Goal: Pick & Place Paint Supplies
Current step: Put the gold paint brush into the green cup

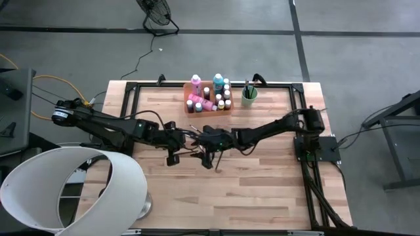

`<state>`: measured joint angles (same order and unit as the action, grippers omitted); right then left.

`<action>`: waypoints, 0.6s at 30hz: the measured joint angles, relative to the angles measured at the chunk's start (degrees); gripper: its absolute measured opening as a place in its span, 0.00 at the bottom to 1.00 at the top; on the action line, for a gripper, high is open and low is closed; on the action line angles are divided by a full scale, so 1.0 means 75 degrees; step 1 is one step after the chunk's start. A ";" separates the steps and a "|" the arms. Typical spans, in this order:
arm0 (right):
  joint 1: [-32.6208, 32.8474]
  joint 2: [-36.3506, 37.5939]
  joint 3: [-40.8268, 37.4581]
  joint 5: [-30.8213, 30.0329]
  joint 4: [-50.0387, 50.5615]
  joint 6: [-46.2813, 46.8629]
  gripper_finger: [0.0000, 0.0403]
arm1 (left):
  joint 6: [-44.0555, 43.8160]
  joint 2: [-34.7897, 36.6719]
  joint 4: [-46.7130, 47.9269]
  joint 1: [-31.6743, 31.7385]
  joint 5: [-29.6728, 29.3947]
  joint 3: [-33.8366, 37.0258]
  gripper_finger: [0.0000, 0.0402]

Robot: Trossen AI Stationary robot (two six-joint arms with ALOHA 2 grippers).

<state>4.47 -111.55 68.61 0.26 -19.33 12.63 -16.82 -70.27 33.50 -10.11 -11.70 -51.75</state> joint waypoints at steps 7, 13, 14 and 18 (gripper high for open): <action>0.0045 -0.0192 0.0074 -0.0301 -0.0074 0.0361 0.57 | 0.0006 0.0002 -0.0001 -0.0003 0.0000 0.0000 0.00; 0.0058 -0.0289 0.0074 -0.0493 -0.0190 0.0341 0.54 | 0.0029 0.0002 -0.0137 -0.0002 0.0003 0.0000 0.00; 0.0058 -0.0330 0.0074 -0.0550 -0.0183 0.0346 0.54 | 0.0064 0.0001 -0.0143 -0.0001 0.0002 0.0000 0.00; 0.0102 -0.0335 0.0066 -0.0644 -0.0271 0.0367 0.49 | 0.0094 0.0002 -0.0145 -0.0003 0.0003 0.0000 0.00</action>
<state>5.24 -114.06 69.11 -4.57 -21.36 15.38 -16.12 -70.26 32.42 -10.13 -11.68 -51.75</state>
